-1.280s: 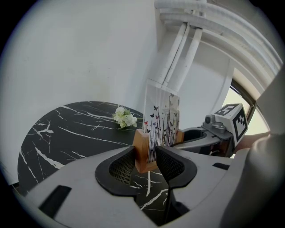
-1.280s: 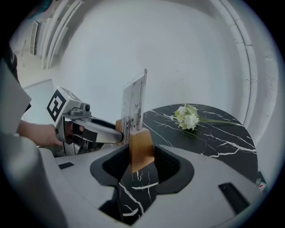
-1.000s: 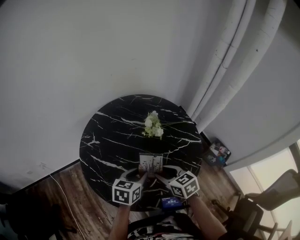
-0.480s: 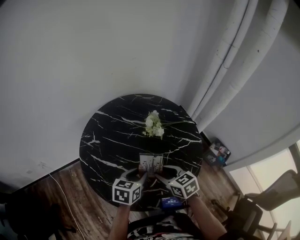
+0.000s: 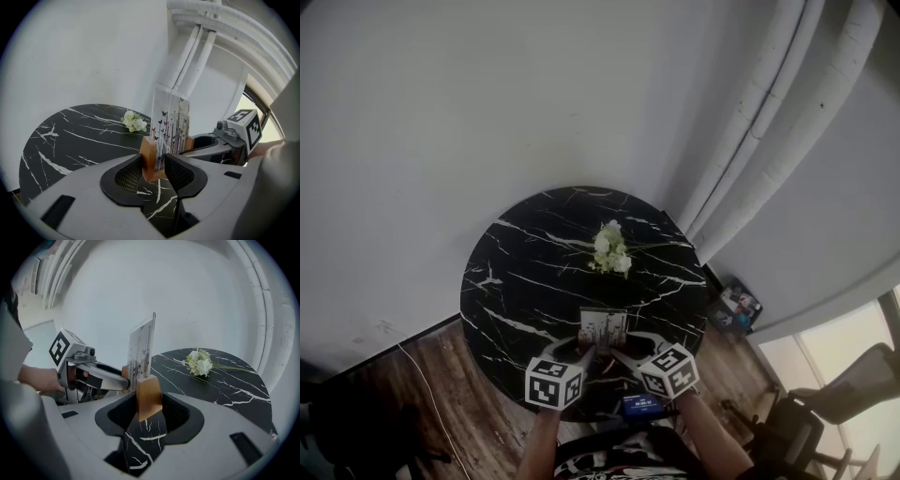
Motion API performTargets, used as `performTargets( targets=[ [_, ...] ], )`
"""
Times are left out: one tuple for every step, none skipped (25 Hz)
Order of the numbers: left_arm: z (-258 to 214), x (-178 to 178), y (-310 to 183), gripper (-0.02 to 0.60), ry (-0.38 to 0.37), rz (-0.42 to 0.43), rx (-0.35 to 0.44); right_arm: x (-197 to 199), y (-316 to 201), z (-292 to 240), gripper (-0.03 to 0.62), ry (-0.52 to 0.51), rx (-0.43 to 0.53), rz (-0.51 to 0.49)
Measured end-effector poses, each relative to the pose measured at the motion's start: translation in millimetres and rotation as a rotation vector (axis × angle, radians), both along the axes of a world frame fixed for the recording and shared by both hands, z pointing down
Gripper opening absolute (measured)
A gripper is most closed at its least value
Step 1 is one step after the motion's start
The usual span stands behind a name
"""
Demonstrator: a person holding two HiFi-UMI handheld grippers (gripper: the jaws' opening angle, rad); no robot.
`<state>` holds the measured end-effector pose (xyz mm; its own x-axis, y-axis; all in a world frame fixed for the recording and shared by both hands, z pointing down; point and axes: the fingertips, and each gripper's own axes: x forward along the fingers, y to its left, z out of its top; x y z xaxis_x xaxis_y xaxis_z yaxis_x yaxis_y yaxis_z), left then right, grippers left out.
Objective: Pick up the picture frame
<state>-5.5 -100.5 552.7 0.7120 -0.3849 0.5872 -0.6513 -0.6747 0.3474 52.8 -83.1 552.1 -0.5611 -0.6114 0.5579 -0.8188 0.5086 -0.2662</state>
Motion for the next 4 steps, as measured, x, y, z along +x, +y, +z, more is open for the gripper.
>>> performTargets(
  targets=[
    [-0.1, -0.9, 0.1, 0.16, 0.0, -0.002, -0.001, -0.7, 0.0, 0.0, 0.166, 0.0, -0.001, -0.001],
    [-0.2, -1.7, 0.1, 0.16, 0.0, -0.004, -0.002, -1.4, 0.0, -0.1, 0.166, 0.0, -0.001, -0.001],
    [-0.3, -2.4, 0.1, 0.16, 0.0, -0.006, -0.002, -2.1, -0.1, -0.3, 0.166, 0.0, -0.001, -0.002],
    [-0.4, -3.0, 0.1, 0.16, 0.001, -0.008, -0.002, -2.6, -0.2, -0.6, 0.166, -0.001, -0.001, -0.002]
  ],
)
